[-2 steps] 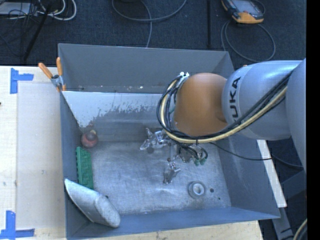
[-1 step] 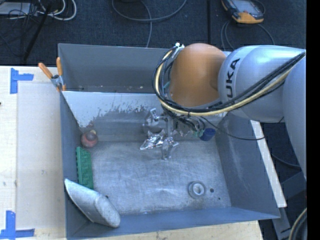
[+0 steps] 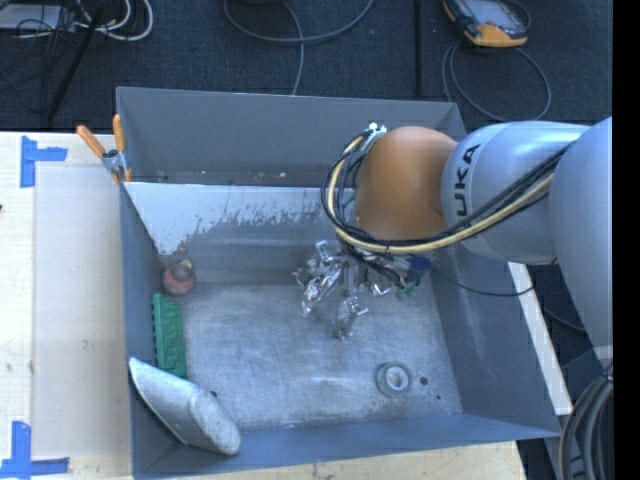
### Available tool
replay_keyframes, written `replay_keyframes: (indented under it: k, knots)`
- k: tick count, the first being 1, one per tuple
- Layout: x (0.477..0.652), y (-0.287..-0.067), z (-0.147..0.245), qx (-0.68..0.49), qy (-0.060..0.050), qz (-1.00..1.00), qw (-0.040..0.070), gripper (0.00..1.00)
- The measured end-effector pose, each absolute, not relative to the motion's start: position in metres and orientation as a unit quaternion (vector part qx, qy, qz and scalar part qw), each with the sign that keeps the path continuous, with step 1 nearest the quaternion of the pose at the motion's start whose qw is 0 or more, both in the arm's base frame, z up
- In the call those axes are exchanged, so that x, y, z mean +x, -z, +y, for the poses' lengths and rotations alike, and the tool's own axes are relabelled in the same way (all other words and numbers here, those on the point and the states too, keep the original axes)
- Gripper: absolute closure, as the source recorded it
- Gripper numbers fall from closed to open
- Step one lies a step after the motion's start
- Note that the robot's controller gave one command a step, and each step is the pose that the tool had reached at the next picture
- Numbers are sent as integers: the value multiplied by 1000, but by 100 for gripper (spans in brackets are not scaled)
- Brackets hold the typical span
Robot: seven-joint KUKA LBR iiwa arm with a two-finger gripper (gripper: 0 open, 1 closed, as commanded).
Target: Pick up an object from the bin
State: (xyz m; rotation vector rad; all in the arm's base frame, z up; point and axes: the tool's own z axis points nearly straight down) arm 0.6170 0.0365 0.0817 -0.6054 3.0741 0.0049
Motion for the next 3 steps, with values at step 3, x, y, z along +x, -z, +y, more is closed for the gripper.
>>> replay_keyframes:
  k: [3]
  knots:
    - [616, -213, -25, -171, 1, 985, 5, 100]
